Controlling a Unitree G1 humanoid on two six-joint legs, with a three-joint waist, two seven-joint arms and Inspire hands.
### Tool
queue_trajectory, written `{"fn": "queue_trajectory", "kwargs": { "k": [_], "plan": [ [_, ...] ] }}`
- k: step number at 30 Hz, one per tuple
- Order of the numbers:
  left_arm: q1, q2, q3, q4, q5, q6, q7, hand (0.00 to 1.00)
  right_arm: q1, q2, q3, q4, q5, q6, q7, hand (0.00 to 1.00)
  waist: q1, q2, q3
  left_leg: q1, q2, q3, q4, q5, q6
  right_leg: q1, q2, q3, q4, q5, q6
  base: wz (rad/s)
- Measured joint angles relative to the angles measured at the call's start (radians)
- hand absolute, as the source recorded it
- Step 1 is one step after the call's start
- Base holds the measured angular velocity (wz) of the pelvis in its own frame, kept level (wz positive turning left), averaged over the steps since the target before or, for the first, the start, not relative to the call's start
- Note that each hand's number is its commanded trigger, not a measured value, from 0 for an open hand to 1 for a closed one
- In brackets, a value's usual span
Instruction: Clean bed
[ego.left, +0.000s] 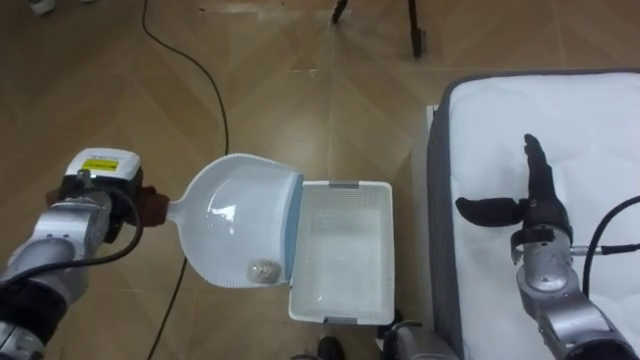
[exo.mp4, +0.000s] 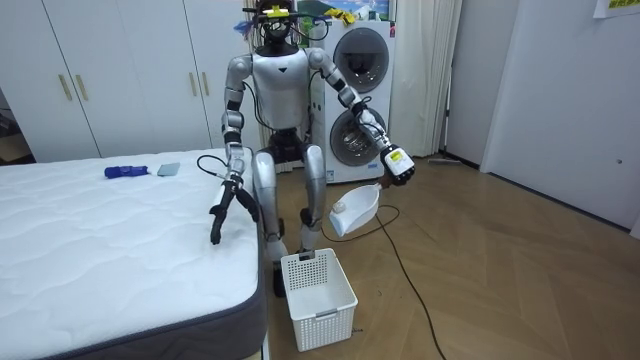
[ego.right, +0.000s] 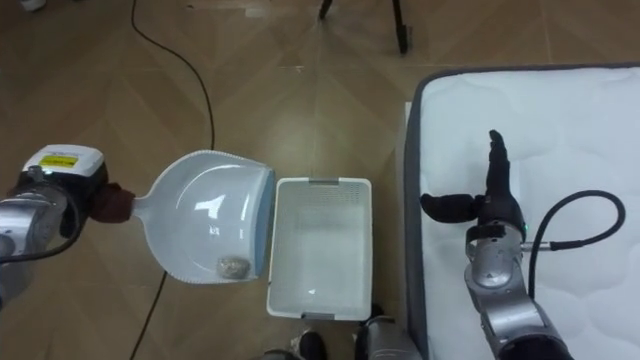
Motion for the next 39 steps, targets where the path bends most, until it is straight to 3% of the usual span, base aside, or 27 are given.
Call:
{"fn": "queue_trajectory", "kwargs": {
  "k": [4, 7, 8, 14, 19, 23, 31, 39],
  "plan": [
    [-0.005, 0.002, -0.001, 0.023, 0.0, 0.0, 0.0, 1.0, 0.0, 0.0, 0.004, 0.0, 0.001, 0.0, -0.008, 0.0, -0.009, 0.026, 0.0006, 0.006, -0.002, 0.01, 0.0, 0.001, 0.002, 0.001, -0.003, 0.008, 0.005, 0.003, 0.005, -0.02],
    [-0.021, 0.008, -0.043, 0.045, -0.001, 0.001, 0.0, 1.0, 0.0, -0.001, 0.018, -0.005, 0.002, 0.0, -0.01, 0.0, -0.021, 0.045, 0.0032, 0.018, -0.003, 0.036, -0.002, 0.002, 0.004, 0.001, -0.007, 0.033, 0.022, -0.001, 0.013, -0.02],
    [-0.031, 0.009, -0.063, 0.045, -0.001, 0.002, -0.001, 1.0, 0.0, -0.001, 0.019, -0.006, 0.002, 0.0, -0.012, 0.0, -0.022, 0.059, 0.0048, 0.018, -0.004, 0.039, -0.003, 0.004, 0.008, 0.001, -0.009, 0.034, 0.022, 0.001, 0.016, 0.0],
    [-0.066, 0.01, -0.082, 0.074, -0.001, 0.001, -0.001, 1.0, 0.0, -0.002, 0.019, -0.005, -0.003, 0.0, -0.01, 0.0, -0.047, 0.092, 0.0152, 0.038, -0.007, 0.079, -0.009, 0.006, 0.015, -0.007, -0.017, 0.058, 0.041, 0.006, 0.021, -0.16],
    [-0.1, 0.018, -0.11, 0.135, -0.001, 0.002, -0.001, 1.0, -0.007, -0.003, 0.019, -0.005, -0.011, -0.006, -0.008, 0.0, -0.067, 0.106, 0.0137, 0.05, -0.004, 0.122, -0.012, 0.005, 0.018, -0.018, -0.024, 0.068, 0.059, 0.009, 0.022, -0.19],
    [-0.104, 0.041, -0.148, 0.155, -0.004, 0.001, -0.005, 1.0, -0.024, -0.01, 0.018, -0.005, -0.012, -0.011, -0.007, 0.0, -0.097, 0.138, 0.0141, 0.075, -0.007, 0.15, -0.023, 0.004, 0.021, -0.016, -0.031, 0.101, 0.084, 0.011, 0.037, -0.22],
    [-0.134, 0.07, -0.151, 0.152, -0.017, 0.0, -0.006, 1.0, -0.025, -0.012, 0.017, -0.003, -0.011, -0.021, -0.005, 0.0, -0.109, 0.148, 0.0148, 0.089, -0.002, 0.193, -0.023, 0.006, 0.024, -0.017, -0.031, 0.144, 0.107, 0.004, 0.06, -0.17],
    [-0.153, 0.078, -0.151, 0.111, -0.02, -0.001, -0.001, 1.0, -0.024, -0.038, 0.002, -0.001, -0.012, -0.021, 0.005, 0.0, -0.125, 0.179, 0.0134, 0.091, -0.001, 0.219, -0.029, 0.004, 0.019, -0.017, -0.02, 0.202, 0.108, 0.001, 0.082, -0.12]
  ]
}}
